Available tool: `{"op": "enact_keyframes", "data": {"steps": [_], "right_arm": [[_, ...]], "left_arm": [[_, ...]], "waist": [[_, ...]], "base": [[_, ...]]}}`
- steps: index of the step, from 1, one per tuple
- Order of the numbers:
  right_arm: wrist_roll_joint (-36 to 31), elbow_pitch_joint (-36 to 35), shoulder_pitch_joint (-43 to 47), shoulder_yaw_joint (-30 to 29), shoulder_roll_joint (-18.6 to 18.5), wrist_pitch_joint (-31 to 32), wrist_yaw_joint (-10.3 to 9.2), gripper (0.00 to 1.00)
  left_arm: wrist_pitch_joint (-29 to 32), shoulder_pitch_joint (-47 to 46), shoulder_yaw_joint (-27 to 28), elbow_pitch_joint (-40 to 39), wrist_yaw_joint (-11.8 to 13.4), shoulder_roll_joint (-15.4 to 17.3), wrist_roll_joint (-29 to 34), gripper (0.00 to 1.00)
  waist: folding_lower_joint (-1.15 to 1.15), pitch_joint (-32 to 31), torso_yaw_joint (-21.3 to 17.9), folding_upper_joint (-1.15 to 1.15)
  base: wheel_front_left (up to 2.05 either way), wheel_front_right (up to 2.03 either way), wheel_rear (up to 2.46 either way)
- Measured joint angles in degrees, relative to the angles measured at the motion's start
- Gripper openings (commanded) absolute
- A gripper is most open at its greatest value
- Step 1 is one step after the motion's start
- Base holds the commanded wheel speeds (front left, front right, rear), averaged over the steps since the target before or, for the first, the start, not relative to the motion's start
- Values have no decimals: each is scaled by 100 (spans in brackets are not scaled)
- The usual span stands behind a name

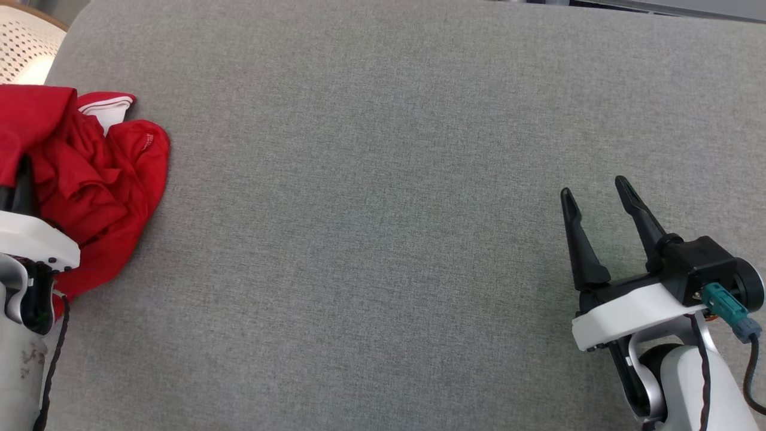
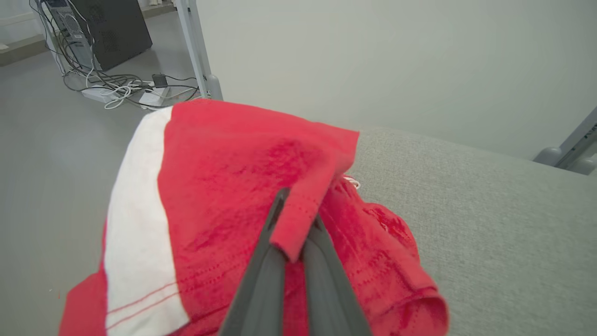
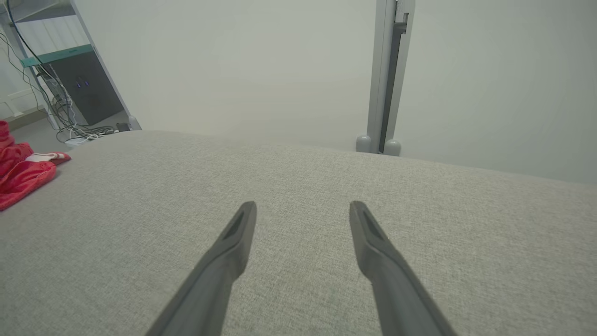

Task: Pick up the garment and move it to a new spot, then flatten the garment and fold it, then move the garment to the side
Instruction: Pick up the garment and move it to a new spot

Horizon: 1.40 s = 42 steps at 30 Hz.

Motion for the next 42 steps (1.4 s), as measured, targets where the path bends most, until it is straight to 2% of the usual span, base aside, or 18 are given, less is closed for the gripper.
{"op": "enact_keyframes", "data": {"steps": [5, 10, 15, 20, 24, 25, 29, 31, 33, 42], "right_arm": [[10, 21, 9, -10, 0, -60, 0, 100], [41, -13, 143, -29, 0, -118, 0, 100], [169, -43, 323, -30, -1, -168, 0, 100], [359, -8, 633, -54, -2, -220, 0, 100], [457, -2, 938, -110, -2, -236, 0, 100], [527, -12, 1067, -120, -2, -247, 0, 100], [606, -60, 1191, -101, -1, -255, 0, 100], [637, -86, 1199, -110, -1, -260, 0, 100], [682, -154, 1190, -88, -3, -263, 0, 100], [762, -158, 1111, -41, -1, -424, 0, 100]], "left_arm": [[1, 146, 99, -249, 0, 49, 38, 0], [1, 504, 427, -853, 0, 102, 400, 0], [0, 1007, 669, -1619, 56, -15, 798, 0], [1, 1708, 642, -2388, 191, -177, 1103, 0], [172, 2279, 411, -3096, 332, -323, 1232, 0], [327, 2513, 288, -3544, 400, -363, 1303, 0], [801, 2898, -34, -4411, 449, -438, 1393, 0], [942, 2970, -144, -4599, 447, -458, 1422, 0], [1192, 3058, -387, -5061, 405, -538, 1427, 0], [1639, 2672, -1425, -5818, 137, -833, 1541, 0]], "waist": [[0, -145, 6, 0], [0, -461, 6, 0], [0, -838, -18, 0], [0, -1274, -74, 0], [0, -1627, -149, 0], [0, -1780, -204, 0], [0, -1941, -438, 0], [0, -1959, -518, 0], [0, -1959, -784, 0], [0, -1696, -1808, 0]], "base": [[0, 0, 0], [0, 0, 0], [0, 0, 0], [0, 0, 0], [0, 0, 0], [0, 0, 0], [0, 0, 0], [0, 0, 0], [0, 0, 0], [0, 0, 0]]}}
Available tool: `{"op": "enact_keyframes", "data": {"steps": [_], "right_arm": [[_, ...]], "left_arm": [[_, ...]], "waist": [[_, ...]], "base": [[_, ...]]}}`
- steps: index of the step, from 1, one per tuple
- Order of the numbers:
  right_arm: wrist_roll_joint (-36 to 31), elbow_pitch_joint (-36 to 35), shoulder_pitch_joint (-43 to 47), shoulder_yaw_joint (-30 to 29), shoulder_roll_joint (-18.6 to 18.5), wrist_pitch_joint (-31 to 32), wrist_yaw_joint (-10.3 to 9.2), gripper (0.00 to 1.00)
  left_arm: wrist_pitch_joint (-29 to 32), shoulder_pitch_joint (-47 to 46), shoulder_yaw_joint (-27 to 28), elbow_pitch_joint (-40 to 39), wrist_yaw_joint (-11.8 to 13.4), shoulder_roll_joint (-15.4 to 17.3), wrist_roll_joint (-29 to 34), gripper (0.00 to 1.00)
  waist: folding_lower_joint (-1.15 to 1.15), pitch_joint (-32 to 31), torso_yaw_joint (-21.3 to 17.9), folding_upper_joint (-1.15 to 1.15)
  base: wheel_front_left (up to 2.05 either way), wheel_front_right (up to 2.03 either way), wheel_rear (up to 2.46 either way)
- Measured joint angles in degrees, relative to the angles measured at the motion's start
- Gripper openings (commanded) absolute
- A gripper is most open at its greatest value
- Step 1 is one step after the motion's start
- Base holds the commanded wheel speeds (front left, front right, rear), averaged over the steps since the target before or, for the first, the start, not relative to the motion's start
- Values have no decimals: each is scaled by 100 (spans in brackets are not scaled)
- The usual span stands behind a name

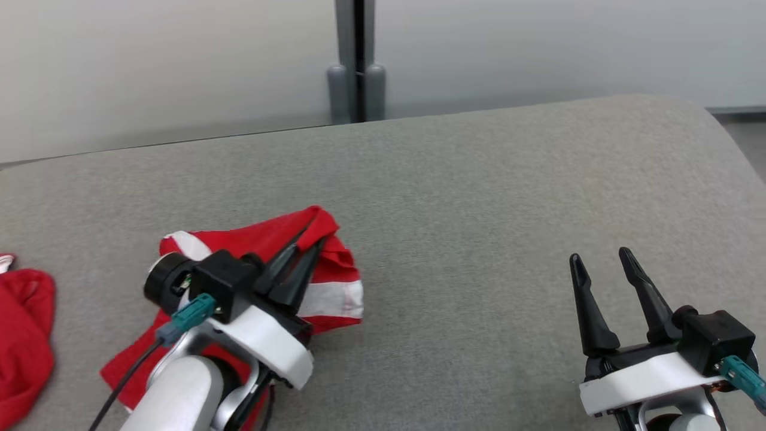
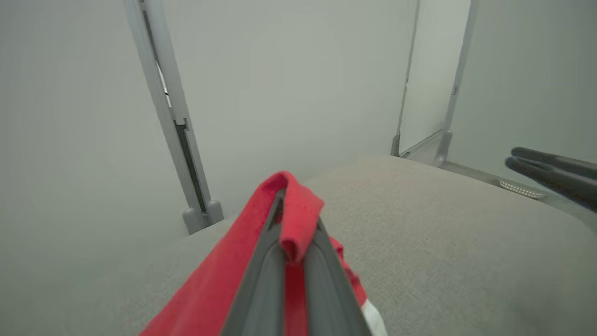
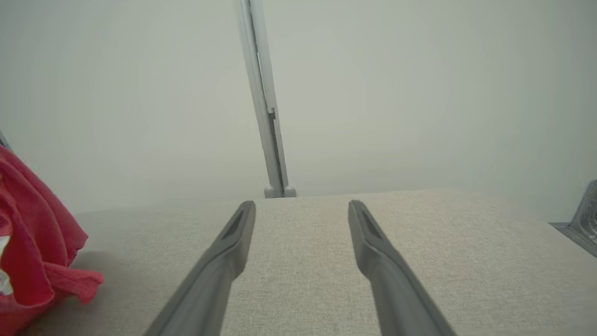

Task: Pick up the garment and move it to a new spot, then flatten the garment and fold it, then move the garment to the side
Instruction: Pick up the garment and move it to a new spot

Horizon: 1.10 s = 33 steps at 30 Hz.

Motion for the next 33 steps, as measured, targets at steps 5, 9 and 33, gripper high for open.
{"op": "enact_keyframes", "data": {"steps": [5, 9, 33], "right_arm": [[176, 44, -14, -15, -7, -220, 0, 100], [324, 168, -13, 5, -4, -422, 0, 100], [100, 515, -91, -97, 3, -341, 0, 100]], "left_arm": [[153, -372, -478, -142, -76, -89, 83, 0], [316, -480, -710, -99, -94, -46, 89, 0], [-1211, 194, 378, 789, 638, 394, -828, 100]], "waist": [[0, 246, -608, 0], [0, 505, -1010, 0], [0, 416, -445, 0]], "base": [[0, 0, 0], [0, 0, 0], [0, 0, 0]]}}
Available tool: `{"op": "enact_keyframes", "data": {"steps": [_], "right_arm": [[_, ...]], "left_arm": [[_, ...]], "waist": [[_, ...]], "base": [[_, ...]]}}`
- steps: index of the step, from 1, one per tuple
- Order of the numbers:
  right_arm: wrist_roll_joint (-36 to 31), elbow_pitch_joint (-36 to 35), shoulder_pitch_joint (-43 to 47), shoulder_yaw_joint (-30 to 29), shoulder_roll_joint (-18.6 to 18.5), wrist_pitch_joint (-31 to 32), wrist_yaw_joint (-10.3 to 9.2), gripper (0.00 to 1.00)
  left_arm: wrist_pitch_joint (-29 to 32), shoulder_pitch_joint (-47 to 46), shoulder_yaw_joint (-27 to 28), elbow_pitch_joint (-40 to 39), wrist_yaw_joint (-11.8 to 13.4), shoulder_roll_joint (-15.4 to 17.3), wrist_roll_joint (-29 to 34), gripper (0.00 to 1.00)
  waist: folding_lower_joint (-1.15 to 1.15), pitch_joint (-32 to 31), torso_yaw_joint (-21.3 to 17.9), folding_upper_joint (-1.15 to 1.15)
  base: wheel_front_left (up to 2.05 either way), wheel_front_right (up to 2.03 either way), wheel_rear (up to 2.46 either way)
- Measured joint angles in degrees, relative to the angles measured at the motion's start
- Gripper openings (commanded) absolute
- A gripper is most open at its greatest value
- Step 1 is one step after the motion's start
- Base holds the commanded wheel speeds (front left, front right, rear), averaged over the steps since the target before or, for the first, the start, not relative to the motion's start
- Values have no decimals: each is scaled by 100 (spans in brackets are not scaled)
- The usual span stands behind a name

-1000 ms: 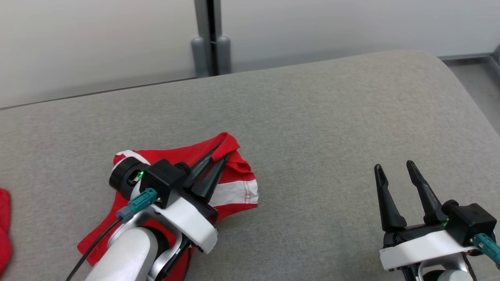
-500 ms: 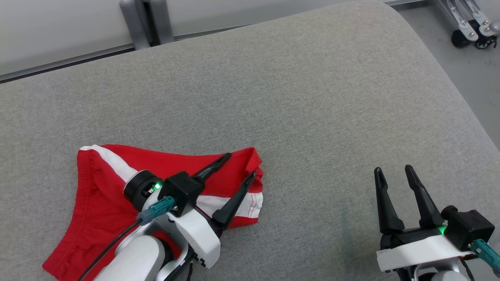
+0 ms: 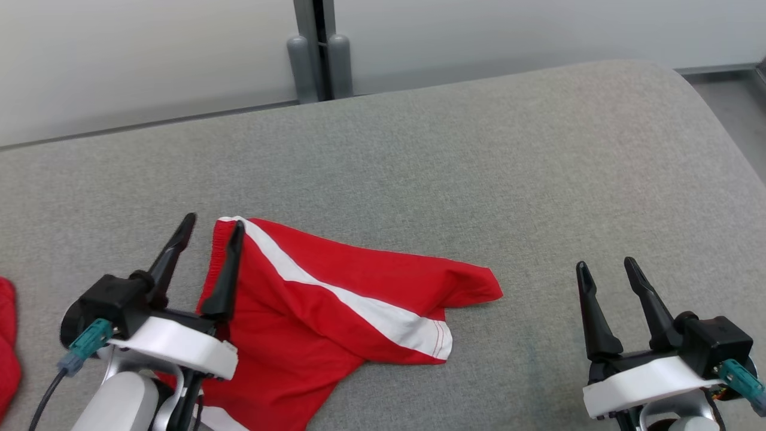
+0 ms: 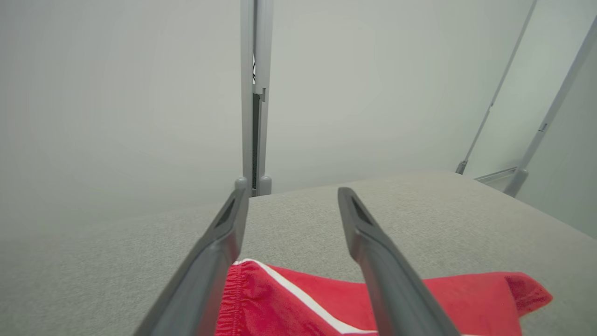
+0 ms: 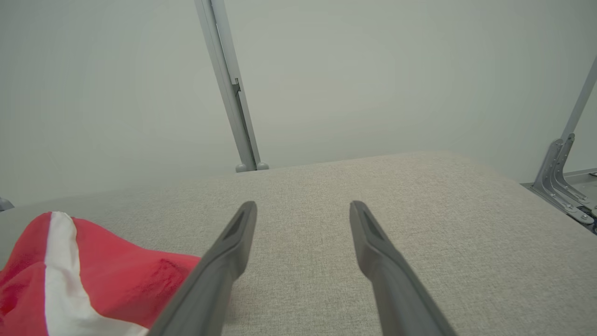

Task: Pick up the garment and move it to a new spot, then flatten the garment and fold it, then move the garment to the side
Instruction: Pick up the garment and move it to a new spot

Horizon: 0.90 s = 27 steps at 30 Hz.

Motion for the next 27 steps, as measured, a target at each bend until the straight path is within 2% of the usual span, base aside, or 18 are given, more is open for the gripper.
{"op": "enact_keyframes", "data": {"steps": [6, 12, 19, 27], "right_arm": [[-46, -111, 205, -147, 3, 256, 0, 100], [-81, -218, 539, -261, 0, 488, 0, 100], [-132, -402, 936, -342, -1, 684, 0, 100], [-131, -553, 1159, -438, -3, 811, 0, 100]], "left_arm": [[-253, 485, 485, 365, 226, 76, -218, 100], [-342, 978, 661, 508, 226, 178, -282, 100], [-370, 1323, 604, 550, 169, 223, -268, 100], [-385, 1458, 541, 535, 123, 247, -246, 100]], "waist": [[0, -400, 321, 0], [0, -825, 567, 0], [0, -1165, 792, 0], [0, -1375, 864, 0]], "base": [[0, 0, 0], [0, 0, 0], [0, 0, 0], [0, 0, 0]]}}
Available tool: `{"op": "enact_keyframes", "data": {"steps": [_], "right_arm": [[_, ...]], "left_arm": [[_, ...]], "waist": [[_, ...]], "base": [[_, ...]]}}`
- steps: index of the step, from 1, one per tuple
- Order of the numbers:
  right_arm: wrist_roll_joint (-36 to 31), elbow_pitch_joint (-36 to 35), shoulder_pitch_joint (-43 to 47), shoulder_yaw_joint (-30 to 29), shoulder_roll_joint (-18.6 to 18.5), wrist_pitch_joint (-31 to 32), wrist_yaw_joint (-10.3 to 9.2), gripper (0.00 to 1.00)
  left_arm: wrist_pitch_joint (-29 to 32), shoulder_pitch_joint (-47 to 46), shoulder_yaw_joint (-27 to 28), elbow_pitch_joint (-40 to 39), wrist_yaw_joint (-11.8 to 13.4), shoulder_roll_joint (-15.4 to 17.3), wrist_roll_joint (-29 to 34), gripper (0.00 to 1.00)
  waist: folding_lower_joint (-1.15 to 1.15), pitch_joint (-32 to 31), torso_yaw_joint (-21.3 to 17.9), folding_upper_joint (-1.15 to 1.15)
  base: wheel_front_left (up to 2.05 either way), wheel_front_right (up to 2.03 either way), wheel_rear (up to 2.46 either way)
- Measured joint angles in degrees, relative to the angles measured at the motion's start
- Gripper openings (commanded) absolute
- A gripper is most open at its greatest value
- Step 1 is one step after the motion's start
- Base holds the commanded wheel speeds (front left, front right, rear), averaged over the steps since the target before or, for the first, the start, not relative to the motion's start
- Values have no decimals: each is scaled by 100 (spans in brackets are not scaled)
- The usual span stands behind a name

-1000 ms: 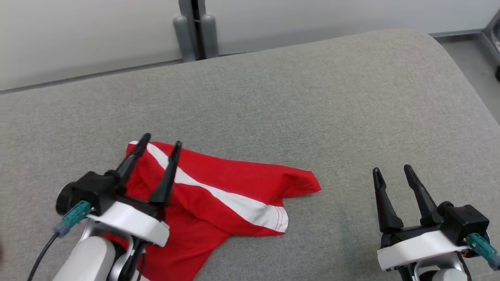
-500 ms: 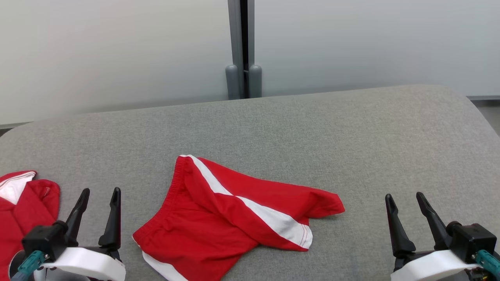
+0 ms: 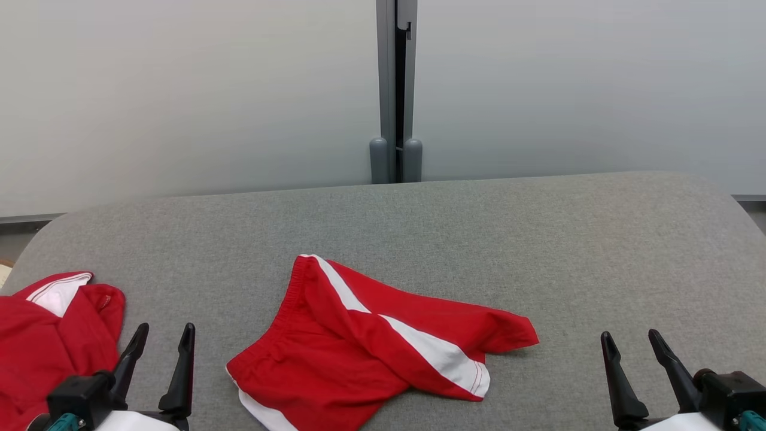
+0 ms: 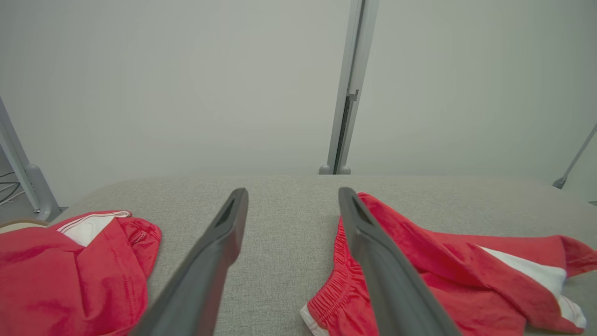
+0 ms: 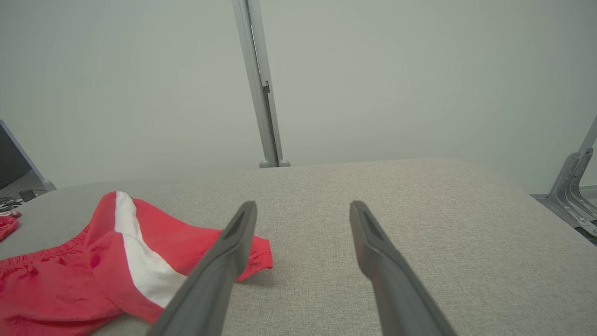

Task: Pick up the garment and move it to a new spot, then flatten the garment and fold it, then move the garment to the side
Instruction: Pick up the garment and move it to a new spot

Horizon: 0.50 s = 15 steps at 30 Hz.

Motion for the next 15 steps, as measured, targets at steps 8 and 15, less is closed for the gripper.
{"op": "enact_keyframes", "data": {"steps": [8, 15], "right_arm": [[10, -62, 53, -23, 1, 57, 0, 100], [38, -108, 55, -47, 1, 99, 0, 100]], "left_arm": [[-1, 1, -19, 59, -15, -4, -35, 100], [1, -3, -58, 108, -2, 0, -34, 100]], "waist": [[0, -49, 15, 0], [0, -74, 31, 0]], "base": [[0, 0, 0], [0, 0, 0]]}}
